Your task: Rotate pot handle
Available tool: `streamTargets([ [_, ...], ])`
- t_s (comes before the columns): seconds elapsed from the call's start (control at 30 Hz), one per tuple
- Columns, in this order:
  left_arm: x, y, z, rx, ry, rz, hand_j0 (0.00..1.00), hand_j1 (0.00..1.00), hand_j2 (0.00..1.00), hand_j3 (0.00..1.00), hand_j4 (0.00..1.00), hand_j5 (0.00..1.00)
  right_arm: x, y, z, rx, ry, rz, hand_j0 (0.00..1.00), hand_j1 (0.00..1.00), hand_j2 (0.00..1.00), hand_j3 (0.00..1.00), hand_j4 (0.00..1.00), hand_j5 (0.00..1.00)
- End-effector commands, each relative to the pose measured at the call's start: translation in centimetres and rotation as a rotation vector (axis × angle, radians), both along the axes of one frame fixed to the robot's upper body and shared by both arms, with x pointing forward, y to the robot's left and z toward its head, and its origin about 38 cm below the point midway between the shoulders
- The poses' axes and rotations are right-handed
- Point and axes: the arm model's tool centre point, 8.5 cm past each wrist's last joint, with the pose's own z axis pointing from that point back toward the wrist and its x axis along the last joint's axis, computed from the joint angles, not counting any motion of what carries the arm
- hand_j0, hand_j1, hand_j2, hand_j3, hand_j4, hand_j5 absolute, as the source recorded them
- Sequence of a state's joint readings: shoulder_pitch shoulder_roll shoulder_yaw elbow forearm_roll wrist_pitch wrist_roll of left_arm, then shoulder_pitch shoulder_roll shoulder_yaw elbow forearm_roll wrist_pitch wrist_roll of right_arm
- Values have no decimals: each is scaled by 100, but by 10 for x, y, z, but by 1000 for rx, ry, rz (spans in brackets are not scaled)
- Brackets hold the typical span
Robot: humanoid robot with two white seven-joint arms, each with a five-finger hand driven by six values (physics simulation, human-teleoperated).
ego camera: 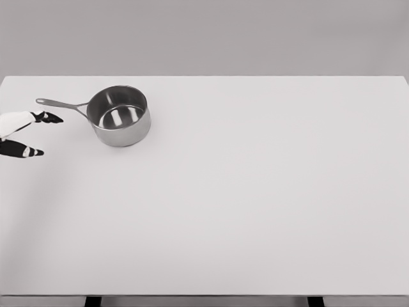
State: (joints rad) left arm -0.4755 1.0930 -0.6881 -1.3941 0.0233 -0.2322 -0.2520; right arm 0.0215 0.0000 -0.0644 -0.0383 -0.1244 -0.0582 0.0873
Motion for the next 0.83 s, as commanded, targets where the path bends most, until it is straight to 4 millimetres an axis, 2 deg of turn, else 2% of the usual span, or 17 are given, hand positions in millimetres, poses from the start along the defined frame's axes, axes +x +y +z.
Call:
streamTargets([
  [0.0,-5,-8,14,10,-17,-42,82,82,82,82,82,82,0,0,0,0,0,0,100,100,100,100,100,100],
  [0.17,-30,-20,17,35,12,-127,84,84,84,84,84,84,0,0,0,0,0,0,100,100,100,100,100,100],
  [0.3,-44,-32,34,19,-35,-295,85,85,85,85,85,85,0,0,0,0,0,0,100,100,100,100,100,100],
  [0.4,-56,-45,45,-13,-78,-448,100,100,100,100,100,100,0,0,0,0,0,0,100,100,100,100,100,100],
  [0.43,-59,-49,48,-27,-93,-483,100,100,100,100,100,100,0,0,0,0,0,0,100,100,100,100,100,100],
  [0.6,-54,-46,79,-8,-176,-490,100,100,100,100,100,100,0,0,0,0,0,0,100,100,100,100,100,100],
  [0.8,-58,-49,93,-10,-195,-503,100,100,100,100,100,100,0,0,0,0,0,0,100,100,100,100,100,100],
])
